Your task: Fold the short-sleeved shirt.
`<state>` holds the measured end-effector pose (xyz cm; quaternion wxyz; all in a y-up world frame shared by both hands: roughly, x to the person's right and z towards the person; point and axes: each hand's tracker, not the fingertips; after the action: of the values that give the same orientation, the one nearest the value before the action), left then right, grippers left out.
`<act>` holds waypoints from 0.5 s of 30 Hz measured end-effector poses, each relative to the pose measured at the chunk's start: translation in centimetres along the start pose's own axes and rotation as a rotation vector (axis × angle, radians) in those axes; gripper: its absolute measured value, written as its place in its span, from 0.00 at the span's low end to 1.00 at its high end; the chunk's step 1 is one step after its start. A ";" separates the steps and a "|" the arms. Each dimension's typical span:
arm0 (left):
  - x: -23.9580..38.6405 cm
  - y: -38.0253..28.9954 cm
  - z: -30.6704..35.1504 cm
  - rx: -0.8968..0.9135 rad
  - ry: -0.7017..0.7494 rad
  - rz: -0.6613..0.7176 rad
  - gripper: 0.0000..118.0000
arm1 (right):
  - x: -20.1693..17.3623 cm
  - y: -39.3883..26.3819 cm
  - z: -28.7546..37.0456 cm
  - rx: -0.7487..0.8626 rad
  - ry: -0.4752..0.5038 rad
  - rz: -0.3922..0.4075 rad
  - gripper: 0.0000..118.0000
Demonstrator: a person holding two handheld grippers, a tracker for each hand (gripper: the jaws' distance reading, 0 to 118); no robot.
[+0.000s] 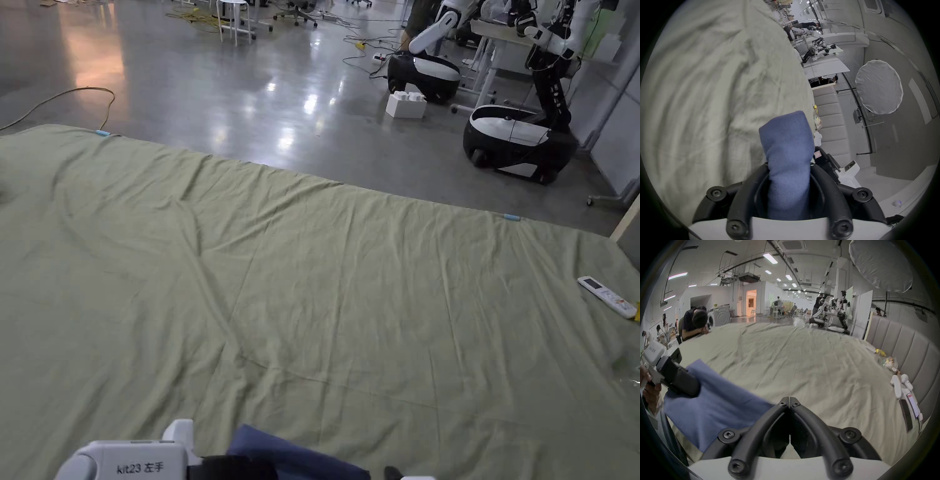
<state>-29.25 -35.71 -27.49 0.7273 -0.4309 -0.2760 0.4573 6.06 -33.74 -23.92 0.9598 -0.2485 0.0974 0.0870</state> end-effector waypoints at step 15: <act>1.7 10.2 20.9 0.103 0.259 -0.137 0.20 | 10.0 14.2 3.7 0.315 -0.179 -0.075 0.00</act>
<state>-49.46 -24.20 -26.53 0.8075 -0.4285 -0.1848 0.3607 13.20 -18.52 -29.56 0.9942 -0.0897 0.0148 0.0568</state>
